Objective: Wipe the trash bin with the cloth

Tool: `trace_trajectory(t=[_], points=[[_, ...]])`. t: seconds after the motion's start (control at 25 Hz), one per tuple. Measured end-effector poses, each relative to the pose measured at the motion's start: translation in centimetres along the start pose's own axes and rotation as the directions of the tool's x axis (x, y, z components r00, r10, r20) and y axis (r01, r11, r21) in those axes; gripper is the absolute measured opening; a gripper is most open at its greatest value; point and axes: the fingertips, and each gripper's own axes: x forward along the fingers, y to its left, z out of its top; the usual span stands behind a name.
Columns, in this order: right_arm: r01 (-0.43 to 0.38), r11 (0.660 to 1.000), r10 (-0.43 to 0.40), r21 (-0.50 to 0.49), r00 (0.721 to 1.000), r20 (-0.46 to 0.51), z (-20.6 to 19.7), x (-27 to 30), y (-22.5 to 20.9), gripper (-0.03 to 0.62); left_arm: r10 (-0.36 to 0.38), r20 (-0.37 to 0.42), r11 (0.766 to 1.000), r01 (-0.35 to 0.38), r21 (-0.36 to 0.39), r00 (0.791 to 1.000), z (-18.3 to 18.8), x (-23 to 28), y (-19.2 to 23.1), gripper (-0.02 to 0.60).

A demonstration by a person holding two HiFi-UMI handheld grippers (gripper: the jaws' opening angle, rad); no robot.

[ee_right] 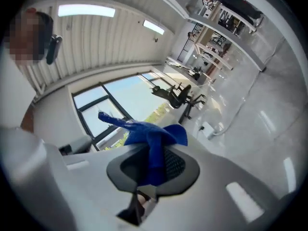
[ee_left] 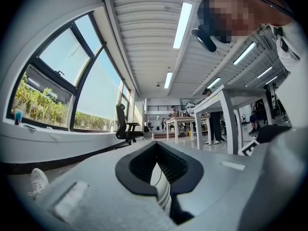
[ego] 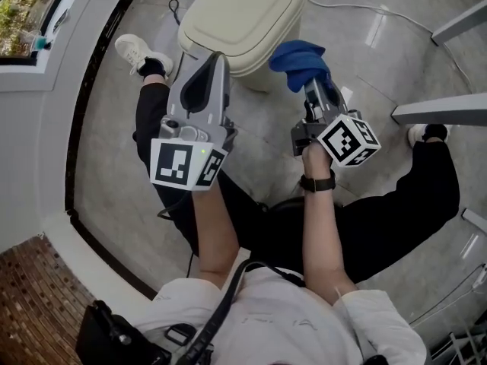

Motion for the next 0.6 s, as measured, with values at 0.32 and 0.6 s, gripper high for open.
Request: trace_trajectory(t=[0.32,0.6], points=[[-0.265,0.961,0.262,0.076,0.964,0.048,1.7,2.8,6.9,0.037,0.006,0.002,1.000,-0.007,0.026,1.000,0.8,-0.2,0.4,0.000],[-0.002,0.946,0.048,0.323,0.990,-0.132,-11.6,3.8,-4.4,0.037,0.004,-0.025,1.000,-0.004,0.010,1.000,-0.5,0.3,0.6,0.000]])
